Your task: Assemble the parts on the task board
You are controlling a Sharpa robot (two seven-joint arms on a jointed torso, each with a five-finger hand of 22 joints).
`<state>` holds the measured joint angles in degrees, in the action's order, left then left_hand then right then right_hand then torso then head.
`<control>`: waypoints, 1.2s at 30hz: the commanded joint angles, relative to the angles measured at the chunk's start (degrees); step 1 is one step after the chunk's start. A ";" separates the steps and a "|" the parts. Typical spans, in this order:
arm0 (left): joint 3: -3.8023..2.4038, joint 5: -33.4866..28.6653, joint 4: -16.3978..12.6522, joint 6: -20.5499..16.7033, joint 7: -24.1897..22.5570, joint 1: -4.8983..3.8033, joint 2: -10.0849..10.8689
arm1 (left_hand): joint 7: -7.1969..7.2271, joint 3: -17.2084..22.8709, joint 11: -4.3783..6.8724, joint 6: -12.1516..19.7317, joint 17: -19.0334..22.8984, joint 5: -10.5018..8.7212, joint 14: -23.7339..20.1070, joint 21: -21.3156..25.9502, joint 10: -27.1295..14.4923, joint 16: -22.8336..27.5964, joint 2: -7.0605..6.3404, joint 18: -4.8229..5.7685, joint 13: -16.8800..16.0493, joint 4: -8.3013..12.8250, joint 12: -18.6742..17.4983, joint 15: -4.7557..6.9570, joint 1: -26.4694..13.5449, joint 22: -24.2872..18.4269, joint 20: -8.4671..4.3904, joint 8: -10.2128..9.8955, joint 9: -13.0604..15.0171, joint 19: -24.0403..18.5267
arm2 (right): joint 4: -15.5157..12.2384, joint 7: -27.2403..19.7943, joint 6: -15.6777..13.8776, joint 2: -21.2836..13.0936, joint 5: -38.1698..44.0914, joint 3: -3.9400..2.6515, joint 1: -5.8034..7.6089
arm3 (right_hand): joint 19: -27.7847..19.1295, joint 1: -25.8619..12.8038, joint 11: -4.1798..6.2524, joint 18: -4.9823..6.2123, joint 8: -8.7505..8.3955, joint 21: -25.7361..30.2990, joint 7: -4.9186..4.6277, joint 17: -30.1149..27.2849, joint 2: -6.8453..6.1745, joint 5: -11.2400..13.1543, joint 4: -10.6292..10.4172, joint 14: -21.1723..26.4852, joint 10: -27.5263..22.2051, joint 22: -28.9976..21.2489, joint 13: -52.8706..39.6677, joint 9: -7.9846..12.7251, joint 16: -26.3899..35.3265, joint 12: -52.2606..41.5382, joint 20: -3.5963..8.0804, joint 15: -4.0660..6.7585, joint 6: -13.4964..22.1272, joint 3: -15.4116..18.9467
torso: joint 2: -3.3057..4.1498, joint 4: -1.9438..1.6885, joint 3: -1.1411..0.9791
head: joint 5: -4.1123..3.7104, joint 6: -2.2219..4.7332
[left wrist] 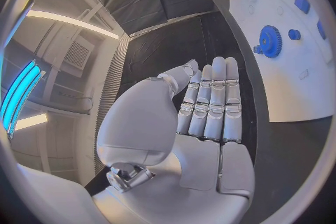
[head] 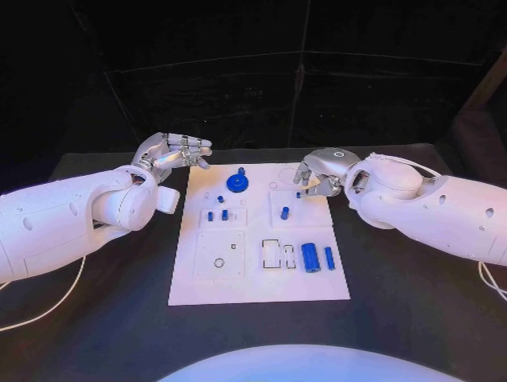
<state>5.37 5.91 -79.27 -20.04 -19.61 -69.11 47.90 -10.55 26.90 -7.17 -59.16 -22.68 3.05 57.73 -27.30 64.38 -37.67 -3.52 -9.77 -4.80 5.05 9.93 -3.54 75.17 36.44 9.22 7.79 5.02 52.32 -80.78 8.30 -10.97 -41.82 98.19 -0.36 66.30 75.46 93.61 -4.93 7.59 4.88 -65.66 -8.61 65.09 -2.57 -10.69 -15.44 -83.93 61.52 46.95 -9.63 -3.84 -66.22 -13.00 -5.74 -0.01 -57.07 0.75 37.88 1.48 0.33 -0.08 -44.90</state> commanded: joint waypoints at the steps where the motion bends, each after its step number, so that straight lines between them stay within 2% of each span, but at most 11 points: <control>1: -0.06 -2.70 -0.17 1.67 -1.96 -0.04 -0.10 | -0.28 0.14 0.00 0.31 0.05 -0.20 0.31 0.20 -0.57 0.32 0.48 -0.59 0.06 0.29 0.29 -0.01 -0.09 -0.10 0.20 0.28 -0.08 0.27 | 0.47 1.11 2.18 0.49 2.08 -0.02 -0.07 | 0.37 0.59 -0.28 -0.21 -0.19 -0.31 -0.46 -0.02 -0.21 0.25 0.04 -1.83 -0.15 0.05 0.17 -0.07 -0.25 0.35 -0.18 -0.32 -0.14 -0.46 | 0.01 -0.01 0.08 | -0.08 -0.16; 8: -0.06 -2.80 -0.40 2.27 -1.94 -0.03 -0.22 | -0.39 0.06 -0.05 0.35 0.33 -0.18 0.61 0.25 -0.61 0.67 0.69 -0.60 0.10 0.31 0.38 -0.03 -0.05 -0.22 0.22 0.33 -0.10 0.38 | 1.87 1.23 4.79 1.61 2.08 -0.02 -0.46 | 0.27 1.20 -0.13 -0.14 -0.11 -0.32 -0.16 -0.19 -0.12 -0.85 0.21 -1.79 0.33 -0.02 1.47 -0.17 -0.21 1.02 -0.19 -0.25 -0.93 -2.36 | -0.03 -0.11 0.03 | -0.08 -0.36; 19: -0.05 -2.82 -0.39 2.97 -1.93 -0.03 -0.35 | -0.36 0.08 -0.04 0.32 0.59 -0.17 0.87 0.26 -0.63 1.00 1.02 -0.61 0.14 0.44 0.50 -0.03 0.17 -0.32 0.21 0.43 -0.10 0.49 | 3.71 1.27 6.74 2.99 1.52 -0.02 -0.70 | 0.36 1.16 0.02 -0.18 -0.15 -0.58 -0.02 -0.17 -0.27 -1.96 0.06 -1.81 1.51 0.31 2.87 -0.19 -0.38 1.73 -0.05 -0.06 -1.82 -4.71 | 0.00 -0.01 0.00 | -0.10 -0.39; 23: -0.05 -2.82 -0.49 3.03 -1.84 -0.03 -0.15 | -0.32 0.07 -0.03 0.29 0.65 -0.17 0.93 0.26 -0.64 1.09 1.10 -0.61 0.15 0.47 0.53 -0.03 0.21 -0.34 0.21 0.47 -0.09 0.51 | 3.87 1.32 7.20 3.25 1.23 -0.02 -0.78 | 0.65 1.35 0.18 -0.27 -0.05 -1.02 0.09 0.10 -0.12 -2.04 0.21 -1.89 2.32 0.97 3.42 -0.24 -0.73 1.95 0.02 0.06 -2.47 -6.20 | 0.18 -0.04 -0.01 | -0.11 -0.24; 26: -0.05 -2.82 -0.51 3.14 -1.82 -0.03 -0.11 | -0.29 -0.04 -0.04 0.31 0.73 -0.18 0.96 0.29 -0.70 1.20 1.03 -0.59 0.17 0.48 0.54 -0.05 0.14 -0.38 0.23 0.48 -0.10 0.49 | 4.03 1.31 7.65 3.53 1.08 -0.02 -0.93 | 1.47 1.78 0.38 -0.59 0.09 -2.29 0.19 1.16 0.17 -1.39 0.57 -2.20 3.30 2.93 3.84 -0.29 -1.87 2.21 0.13 0.25 -3.27 -8.11 | 0.01 -0.05 0.00 | 0.03 -0.54; 36: -0.05 -2.82 -0.53 3.40 -1.79 -0.03 -0.11 | -0.27 -0.13 -0.04 0.33 0.81 -0.18 0.99 0.33 -0.76 1.31 0.96 -0.58 0.20 0.50 0.55 -0.07 0.10 -0.43 0.24 0.50 -0.11 0.46 | 4.30 1.34 8.03 3.89 0.75 -0.02 -1.29 | 2.19 0.20 0.51 -0.90 -0.21 -3.75 0.27 1.63 -1.28 -1.33 0.94 -2.20 5.16 4.96 5.08 -0.23 -2.61 3.64 0.19 0.44 -4.43 -12.49 | 0.00 0.00 0.03 | 0.13 -0.74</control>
<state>5.38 3.44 -79.66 -17.50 -20.27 -69.06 47.80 -10.74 26.88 -7.16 -58.97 -21.92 3.05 58.37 -27.30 63.97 -36.60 -2.87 -9.74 -4.65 5.38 10.20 -3.71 75.40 36.11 9.43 8.00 4.98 52.54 -76.49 9.54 -4.57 -38.01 99.28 -0.56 65.25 77.32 93.83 -4.41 7.59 4.81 -69.22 -8.28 66.55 -3.41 -12.18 -14.53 -83.93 66.37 51.64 -4.61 -4.05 -68.58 -9.52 -5.52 -0.01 -61.15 -11.35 37.91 1.48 0.34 0.04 -45.62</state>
